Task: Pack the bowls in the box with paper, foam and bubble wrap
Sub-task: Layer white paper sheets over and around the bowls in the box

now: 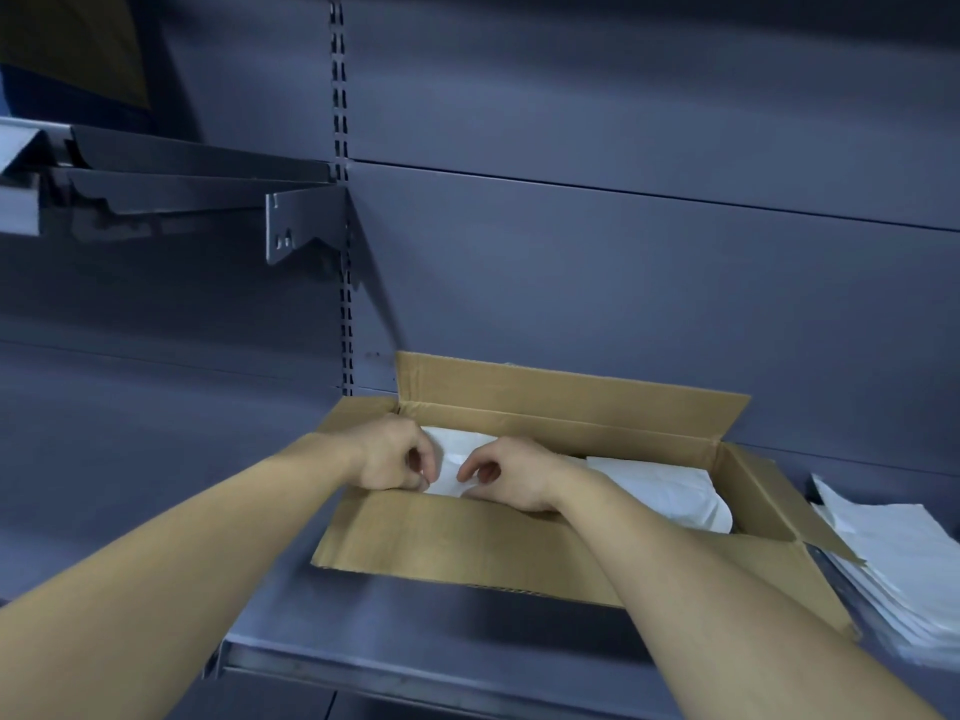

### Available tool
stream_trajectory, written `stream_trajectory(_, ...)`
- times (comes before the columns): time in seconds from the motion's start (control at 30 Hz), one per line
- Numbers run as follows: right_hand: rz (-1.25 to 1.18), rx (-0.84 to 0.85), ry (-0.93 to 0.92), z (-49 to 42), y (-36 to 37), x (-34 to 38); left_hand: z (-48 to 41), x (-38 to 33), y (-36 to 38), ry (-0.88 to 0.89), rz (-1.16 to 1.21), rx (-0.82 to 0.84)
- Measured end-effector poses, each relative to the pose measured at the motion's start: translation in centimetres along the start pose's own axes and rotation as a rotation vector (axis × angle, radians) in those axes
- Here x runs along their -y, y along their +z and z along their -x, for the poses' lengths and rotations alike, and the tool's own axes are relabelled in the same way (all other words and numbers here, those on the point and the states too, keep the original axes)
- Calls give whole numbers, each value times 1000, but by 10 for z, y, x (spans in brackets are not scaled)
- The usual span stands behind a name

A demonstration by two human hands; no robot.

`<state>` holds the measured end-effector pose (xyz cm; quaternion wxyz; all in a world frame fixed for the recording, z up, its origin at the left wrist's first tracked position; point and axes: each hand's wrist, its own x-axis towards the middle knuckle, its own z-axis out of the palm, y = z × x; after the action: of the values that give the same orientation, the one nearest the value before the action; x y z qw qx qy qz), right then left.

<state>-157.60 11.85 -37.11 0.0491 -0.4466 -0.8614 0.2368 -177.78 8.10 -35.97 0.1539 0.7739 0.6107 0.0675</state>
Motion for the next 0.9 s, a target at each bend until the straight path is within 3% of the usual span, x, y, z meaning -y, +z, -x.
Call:
stream_trajectory(0.13,-53,-73,-14,6,-2,2,3,-5,-1,-17,-15,-28)
stream_trajectory(0.27,-31,-220,-53,14,-10,4,6,-18,-7,49,-157,-208)
stream_trajectory(0.33,28,-240,-50,20,-16,1,4,-19,-4,90,-103,-250)
stream_trajectory(0.57,58,-241,8,46,-26,-23,-1,-31,13,109,44,-205)
stream_trajectory(0.9,118,-324,101,90,-48,-76,-26,-92,19,171,37,-169)
